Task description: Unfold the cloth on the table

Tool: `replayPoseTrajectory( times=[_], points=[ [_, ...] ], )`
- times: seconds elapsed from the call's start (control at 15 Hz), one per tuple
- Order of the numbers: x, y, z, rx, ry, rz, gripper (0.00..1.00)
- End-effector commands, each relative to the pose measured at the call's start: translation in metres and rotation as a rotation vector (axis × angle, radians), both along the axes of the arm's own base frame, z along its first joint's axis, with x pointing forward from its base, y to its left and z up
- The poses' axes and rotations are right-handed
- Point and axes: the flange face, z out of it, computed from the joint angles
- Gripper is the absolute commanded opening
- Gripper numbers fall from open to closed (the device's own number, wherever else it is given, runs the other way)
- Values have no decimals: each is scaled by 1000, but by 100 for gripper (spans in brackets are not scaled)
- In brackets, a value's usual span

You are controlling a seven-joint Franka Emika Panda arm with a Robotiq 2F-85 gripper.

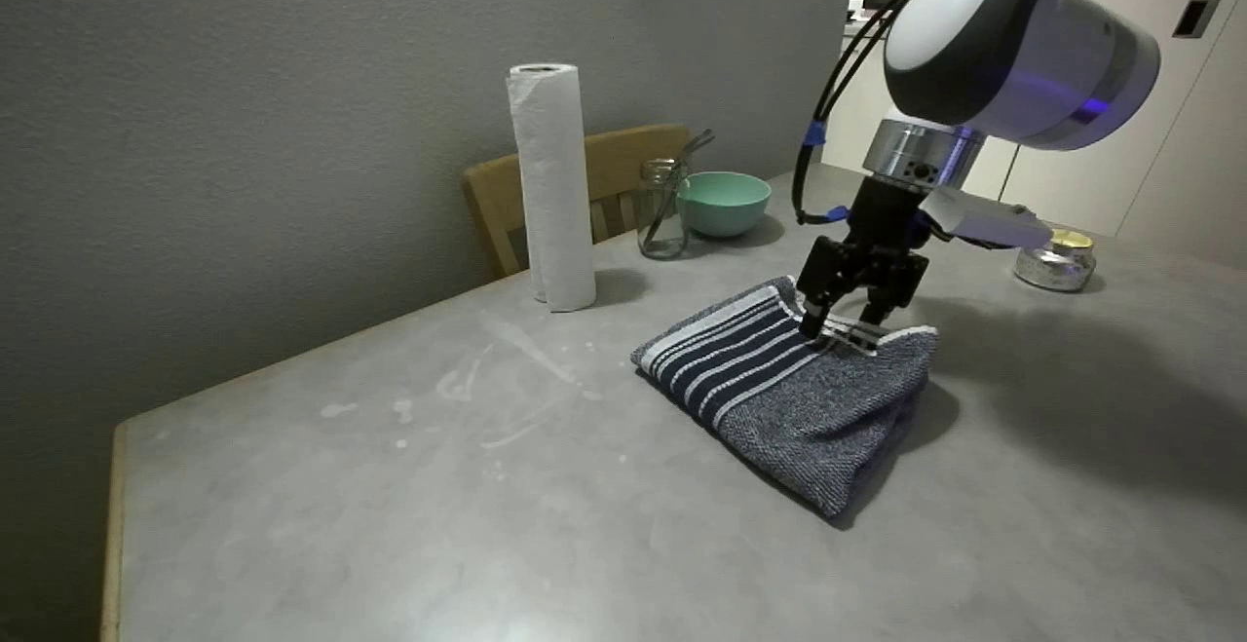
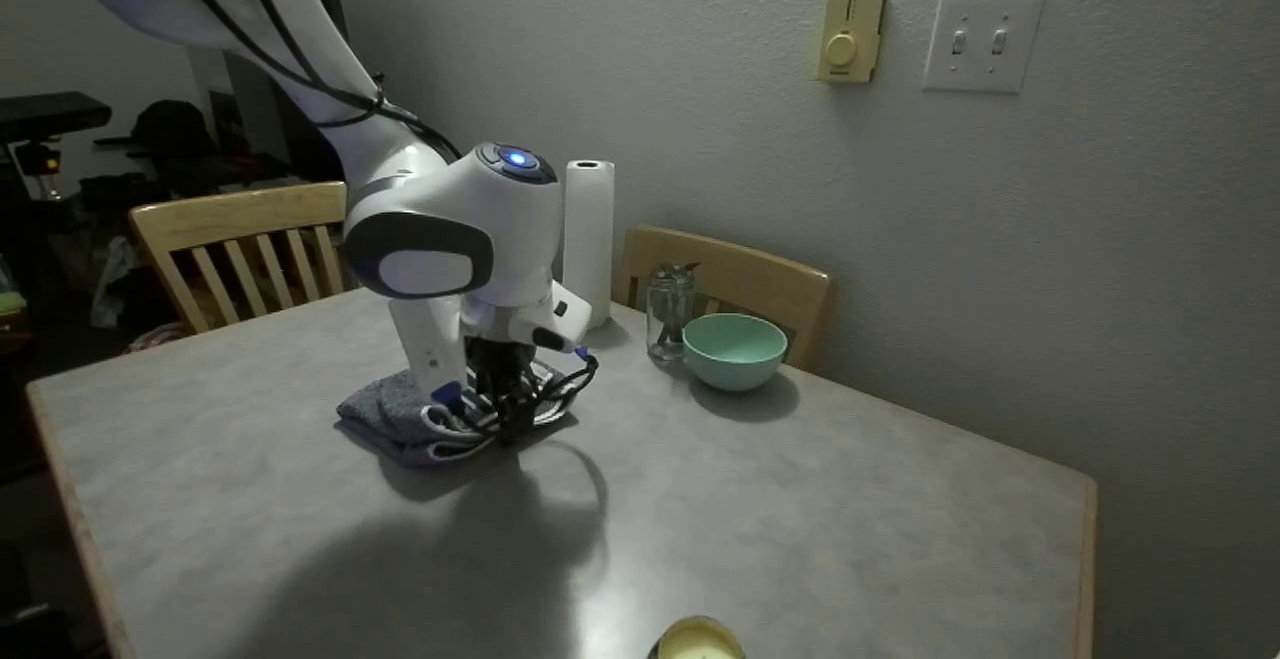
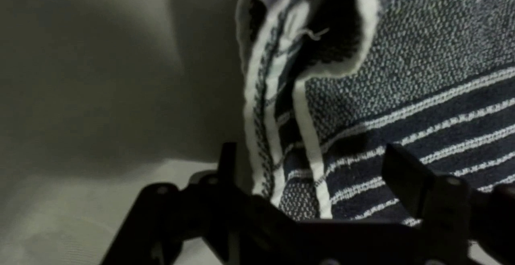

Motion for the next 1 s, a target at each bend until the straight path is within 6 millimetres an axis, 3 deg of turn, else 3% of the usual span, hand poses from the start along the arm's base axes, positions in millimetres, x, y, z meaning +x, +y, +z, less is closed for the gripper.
replayPoseTrajectory(
  times=[0.0, 0.73, 0.8, 0.87, 0.93],
  points=[
    [-6, 1, 8, -43, 14, 2, 100],
    [-4, -7, 16, -62, 24, -27, 100],
    [-4, -7, 15, -60, 26, -26, 95],
    [-4, -6, 15, -59, 26, -26, 78],
    [-5, -6, 15, -57, 26, -26, 72]
  ],
)
